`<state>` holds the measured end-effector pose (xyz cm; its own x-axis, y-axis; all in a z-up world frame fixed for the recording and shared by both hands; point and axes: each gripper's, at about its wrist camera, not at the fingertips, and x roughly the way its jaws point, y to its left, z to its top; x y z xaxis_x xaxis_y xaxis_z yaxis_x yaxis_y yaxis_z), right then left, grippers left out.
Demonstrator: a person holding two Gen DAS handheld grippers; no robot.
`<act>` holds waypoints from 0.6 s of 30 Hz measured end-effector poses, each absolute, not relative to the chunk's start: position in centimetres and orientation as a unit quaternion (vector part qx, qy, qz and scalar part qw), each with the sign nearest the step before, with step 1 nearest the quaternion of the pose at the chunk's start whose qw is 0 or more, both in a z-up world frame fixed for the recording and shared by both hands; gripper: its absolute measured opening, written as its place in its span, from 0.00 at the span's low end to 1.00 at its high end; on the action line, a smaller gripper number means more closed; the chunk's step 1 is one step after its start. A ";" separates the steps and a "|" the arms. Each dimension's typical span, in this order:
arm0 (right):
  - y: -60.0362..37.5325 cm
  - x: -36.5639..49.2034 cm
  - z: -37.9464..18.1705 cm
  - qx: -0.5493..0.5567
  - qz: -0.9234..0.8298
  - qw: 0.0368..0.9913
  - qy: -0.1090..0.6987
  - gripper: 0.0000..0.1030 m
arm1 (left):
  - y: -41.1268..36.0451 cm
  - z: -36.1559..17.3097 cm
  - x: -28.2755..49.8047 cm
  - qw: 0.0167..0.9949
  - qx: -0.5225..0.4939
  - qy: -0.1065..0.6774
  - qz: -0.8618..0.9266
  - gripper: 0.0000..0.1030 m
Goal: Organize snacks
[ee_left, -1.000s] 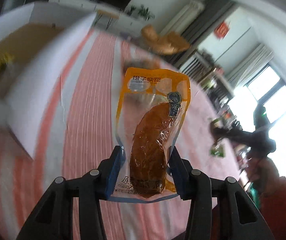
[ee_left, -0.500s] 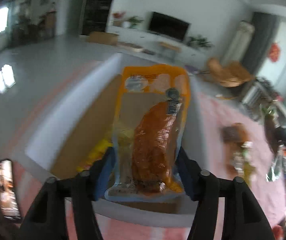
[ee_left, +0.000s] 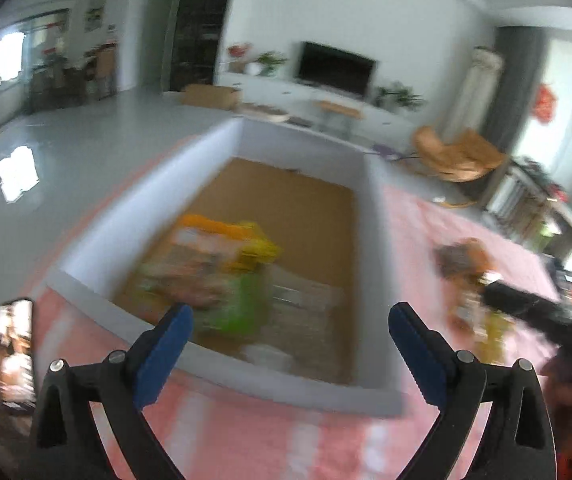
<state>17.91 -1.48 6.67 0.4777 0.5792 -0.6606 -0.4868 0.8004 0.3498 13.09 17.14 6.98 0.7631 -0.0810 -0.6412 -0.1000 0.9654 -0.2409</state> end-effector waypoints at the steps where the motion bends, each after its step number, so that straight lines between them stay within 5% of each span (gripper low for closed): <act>1: -3.5 17.0 6.2 0.039 0.290 0.870 0.397 0.79 | 15.4 7.1 12.4 0.931 -0.132 0.341 -0.018 0.95; 9: -23.4 12.4 -1.2 -0.007 0.064 0.900 0.431 0.79 | 1.9 7.7 9.8 0.907 -0.096 0.353 -0.207 0.95; 18: -31.7 10.4 -3.7 0.069 -0.034 0.895 0.439 0.79 | -9.1 -1.3 9.2 0.867 0.032 0.427 -0.254 0.95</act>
